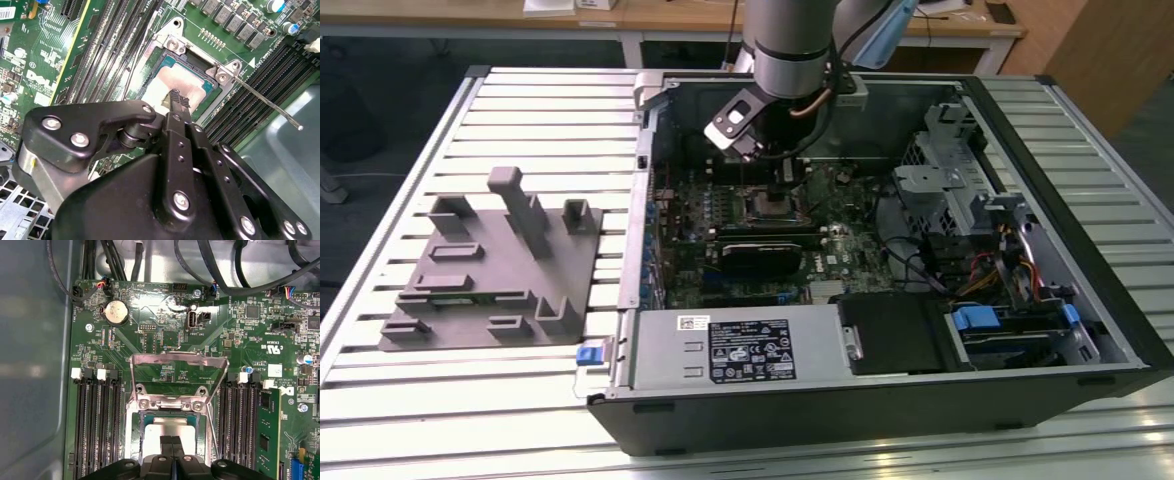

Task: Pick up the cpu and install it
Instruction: 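Place the cpu into insertion slot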

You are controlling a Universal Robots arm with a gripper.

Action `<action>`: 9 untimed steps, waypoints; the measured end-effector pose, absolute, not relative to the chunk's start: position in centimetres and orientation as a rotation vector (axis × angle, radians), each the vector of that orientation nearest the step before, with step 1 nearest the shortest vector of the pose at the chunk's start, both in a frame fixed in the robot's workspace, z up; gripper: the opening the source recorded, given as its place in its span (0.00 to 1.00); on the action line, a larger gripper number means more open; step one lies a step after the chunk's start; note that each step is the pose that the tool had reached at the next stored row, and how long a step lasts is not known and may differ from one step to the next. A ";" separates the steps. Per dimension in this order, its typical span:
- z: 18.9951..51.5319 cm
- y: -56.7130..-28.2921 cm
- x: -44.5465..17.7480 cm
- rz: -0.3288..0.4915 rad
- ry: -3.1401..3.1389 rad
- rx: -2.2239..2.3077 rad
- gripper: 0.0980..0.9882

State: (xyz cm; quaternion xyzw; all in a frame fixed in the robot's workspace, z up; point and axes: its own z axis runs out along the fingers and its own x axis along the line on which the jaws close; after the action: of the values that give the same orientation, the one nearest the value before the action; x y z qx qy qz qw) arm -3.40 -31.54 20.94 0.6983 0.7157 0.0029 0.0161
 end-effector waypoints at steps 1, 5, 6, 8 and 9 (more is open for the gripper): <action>21.0 -31.5 -3.4 0.010 2.226 2.172 0.01; 21.0 -31.5 -3.4 0.009 2.226 2.172 0.01; 21.1 -31.5 -3.4 0.009 2.225 2.171 0.01; 21.1 -31.5 -3.4 0.010 2.226 2.172 0.01; 21.2 -31.5 -3.4 0.010 2.226 2.172 0.01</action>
State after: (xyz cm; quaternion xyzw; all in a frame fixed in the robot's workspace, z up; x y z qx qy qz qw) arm -3.40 -31.54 21.16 0.6983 0.7156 0.0031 0.0161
